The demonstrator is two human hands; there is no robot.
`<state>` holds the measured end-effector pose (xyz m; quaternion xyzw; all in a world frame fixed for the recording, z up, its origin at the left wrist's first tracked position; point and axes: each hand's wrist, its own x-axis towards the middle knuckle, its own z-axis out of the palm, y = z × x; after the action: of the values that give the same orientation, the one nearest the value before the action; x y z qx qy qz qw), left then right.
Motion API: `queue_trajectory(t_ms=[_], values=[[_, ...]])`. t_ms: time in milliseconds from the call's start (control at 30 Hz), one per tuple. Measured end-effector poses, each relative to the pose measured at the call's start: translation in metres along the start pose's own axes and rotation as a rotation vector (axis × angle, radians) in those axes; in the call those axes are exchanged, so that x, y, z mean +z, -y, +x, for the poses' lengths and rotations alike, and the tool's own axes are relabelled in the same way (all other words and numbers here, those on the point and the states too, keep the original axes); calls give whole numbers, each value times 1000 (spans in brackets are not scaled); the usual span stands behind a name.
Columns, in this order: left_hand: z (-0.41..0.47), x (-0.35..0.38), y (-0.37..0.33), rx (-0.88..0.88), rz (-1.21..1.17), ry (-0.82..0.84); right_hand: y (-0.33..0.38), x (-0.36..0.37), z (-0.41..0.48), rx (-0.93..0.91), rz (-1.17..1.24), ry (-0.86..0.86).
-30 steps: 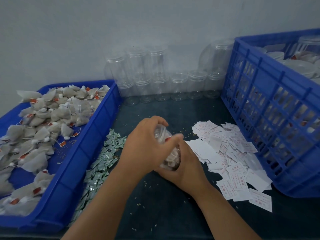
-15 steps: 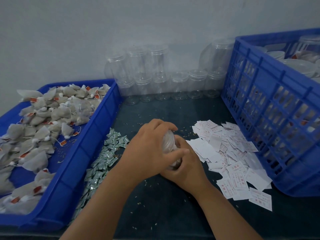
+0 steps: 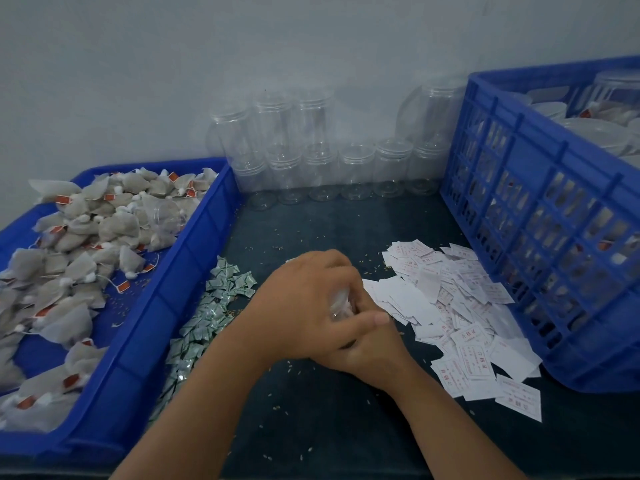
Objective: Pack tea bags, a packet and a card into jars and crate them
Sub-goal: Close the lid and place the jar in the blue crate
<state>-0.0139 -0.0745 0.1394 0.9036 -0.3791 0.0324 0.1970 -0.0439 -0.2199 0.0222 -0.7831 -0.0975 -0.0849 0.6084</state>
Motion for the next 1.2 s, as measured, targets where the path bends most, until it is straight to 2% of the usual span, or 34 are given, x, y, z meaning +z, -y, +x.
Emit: queue_trajectory(t_ms=[100,167,233,333,400,500,633,700,800,900,967,1000,1067,1133,1200], values=[[-2,-1,6,118,-35,4,0,-3,-2,9,66,66],[-4,-4,11,100,-159,3,-1,-3,-3,46,96,66],[-6,-6,11,-10,-121,10,0,1,-3,68,126,41],[-10,3,1,-305,-45,17,4,6,-1,-2,56,-22],[-8,12,-8,-368,-68,-29,5,4,-3,-18,16,-10],[-7,10,-5,-218,-68,-141,2,-3,-7,51,96,56],[-14,-5,19,79,-422,-10,1,-5,-7,86,199,187],[-18,-11,26,32,-446,7,-1,-1,-7,87,211,179],[-23,-13,31,-175,-326,-6,0,6,-3,46,188,66],[-25,-3,15,-283,-294,-34,3,9,-1,1,63,6],[-23,4,5,-255,-318,-148,-1,4,-4,27,71,76],[-23,4,5,-218,-384,-150,-4,1,-5,44,101,132],[-21,-1,16,-133,-544,-39,-7,-2,-8,61,157,181],[-23,-9,30,-89,-623,1,-5,-1,-8,65,204,166],[-24,-12,39,-102,-576,-122,0,4,-5,44,229,109]])
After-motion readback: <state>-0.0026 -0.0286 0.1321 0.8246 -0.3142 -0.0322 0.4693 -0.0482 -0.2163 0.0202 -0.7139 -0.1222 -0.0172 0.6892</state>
